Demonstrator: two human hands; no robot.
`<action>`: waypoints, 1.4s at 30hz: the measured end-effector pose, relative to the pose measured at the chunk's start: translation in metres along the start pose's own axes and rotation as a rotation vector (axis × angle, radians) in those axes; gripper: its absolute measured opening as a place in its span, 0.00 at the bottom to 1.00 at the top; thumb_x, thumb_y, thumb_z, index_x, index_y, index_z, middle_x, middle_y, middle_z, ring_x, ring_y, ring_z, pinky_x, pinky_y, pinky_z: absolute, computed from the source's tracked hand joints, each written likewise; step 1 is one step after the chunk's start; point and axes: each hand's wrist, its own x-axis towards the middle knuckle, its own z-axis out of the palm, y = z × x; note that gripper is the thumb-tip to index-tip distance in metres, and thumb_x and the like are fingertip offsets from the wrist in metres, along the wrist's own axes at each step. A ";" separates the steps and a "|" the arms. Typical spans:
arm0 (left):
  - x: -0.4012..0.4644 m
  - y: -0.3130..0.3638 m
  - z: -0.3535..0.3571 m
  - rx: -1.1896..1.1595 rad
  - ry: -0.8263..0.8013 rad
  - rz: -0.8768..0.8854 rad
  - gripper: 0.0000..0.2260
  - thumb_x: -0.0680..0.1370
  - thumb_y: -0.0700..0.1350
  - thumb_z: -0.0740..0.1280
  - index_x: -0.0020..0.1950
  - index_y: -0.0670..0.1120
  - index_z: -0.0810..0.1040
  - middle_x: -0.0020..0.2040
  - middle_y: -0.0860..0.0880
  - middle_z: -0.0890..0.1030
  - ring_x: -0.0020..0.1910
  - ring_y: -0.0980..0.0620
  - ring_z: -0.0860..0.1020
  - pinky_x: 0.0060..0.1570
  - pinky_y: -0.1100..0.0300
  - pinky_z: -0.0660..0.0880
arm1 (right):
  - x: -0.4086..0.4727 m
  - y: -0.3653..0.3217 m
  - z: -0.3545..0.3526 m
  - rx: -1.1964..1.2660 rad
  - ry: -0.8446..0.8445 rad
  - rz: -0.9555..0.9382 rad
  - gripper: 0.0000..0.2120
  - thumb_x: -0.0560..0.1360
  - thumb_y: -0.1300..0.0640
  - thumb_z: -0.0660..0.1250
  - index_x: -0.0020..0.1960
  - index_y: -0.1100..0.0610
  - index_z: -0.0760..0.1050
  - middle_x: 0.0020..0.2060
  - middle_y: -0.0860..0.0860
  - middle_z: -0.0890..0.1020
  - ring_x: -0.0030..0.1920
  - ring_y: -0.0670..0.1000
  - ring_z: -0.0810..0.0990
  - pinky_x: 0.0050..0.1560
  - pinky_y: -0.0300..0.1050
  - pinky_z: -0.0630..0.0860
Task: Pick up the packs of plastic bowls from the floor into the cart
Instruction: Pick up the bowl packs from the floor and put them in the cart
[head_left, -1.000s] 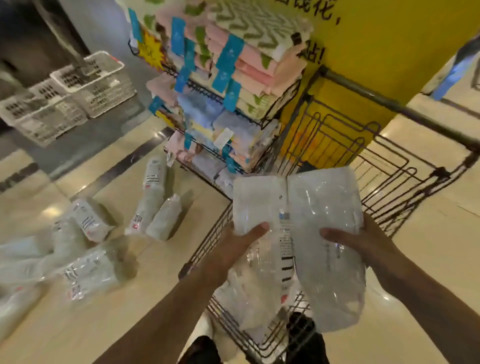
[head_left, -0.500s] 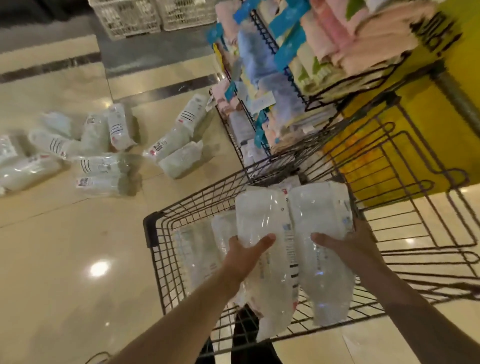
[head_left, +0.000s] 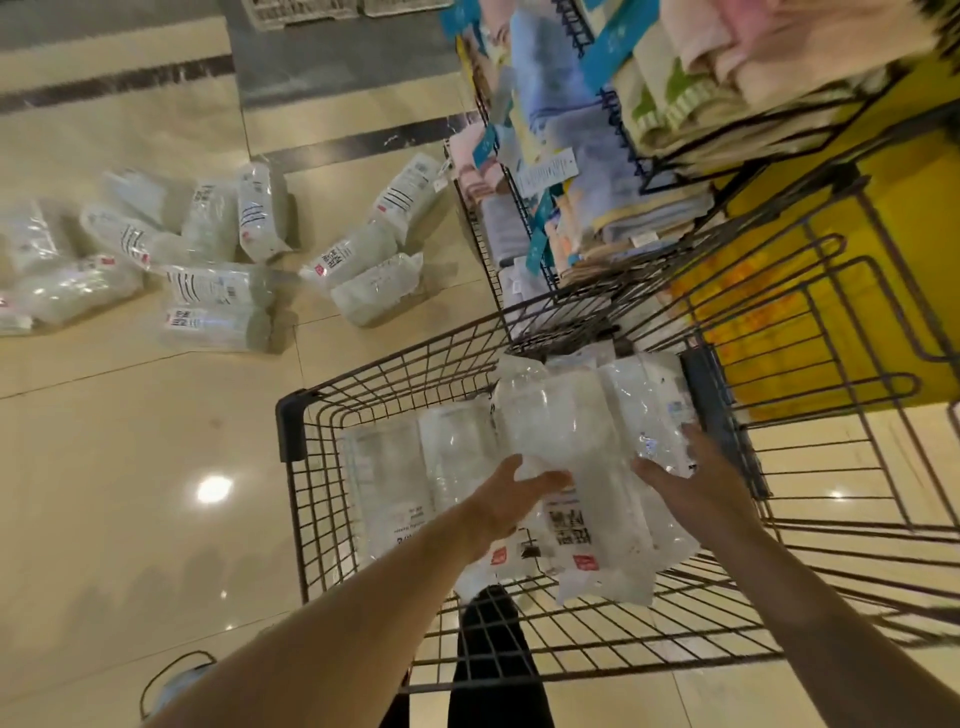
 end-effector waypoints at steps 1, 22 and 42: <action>-0.003 0.000 -0.002 0.030 0.026 0.006 0.40 0.78 0.59 0.73 0.84 0.50 0.58 0.80 0.42 0.70 0.79 0.38 0.67 0.77 0.39 0.63 | -0.007 -0.001 0.002 0.009 -0.023 0.010 0.40 0.74 0.41 0.76 0.82 0.45 0.64 0.77 0.54 0.73 0.75 0.60 0.73 0.69 0.60 0.74; -0.251 -0.169 -0.205 -0.207 0.743 0.157 0.06 0.84 0.44 0.67 0.55 0.46 0.83 0.50 0.43 0.87 0.46 0.47 0.84 0.42 0.57 0.76 | -0.171 -0.038 0.085 0.197 -0.370 -0.236 0.07 0.83 0.53 0.68 0.48 0.51 0.83 0.45 0.52 0.89 0.45 0.57 0.88 0.44 0.49 0.80; -0.404 -0.380 -0.461 -0.367 0.959 0.038 0.06 0.83 0.42 0.66 0.55 0.45 0.83 0.48 0.42 0.87 0.43 0.48 0.82 0.40 0.58 0.74 | -0.306 -0.293 0.354 -0.105 -0.480 -0.470 0.03 0.83 0.52 0.69 0.51 0.49 0.81 0.47 0.51 0.87 0.49 0.57 0.86 0.47 0.52 0.82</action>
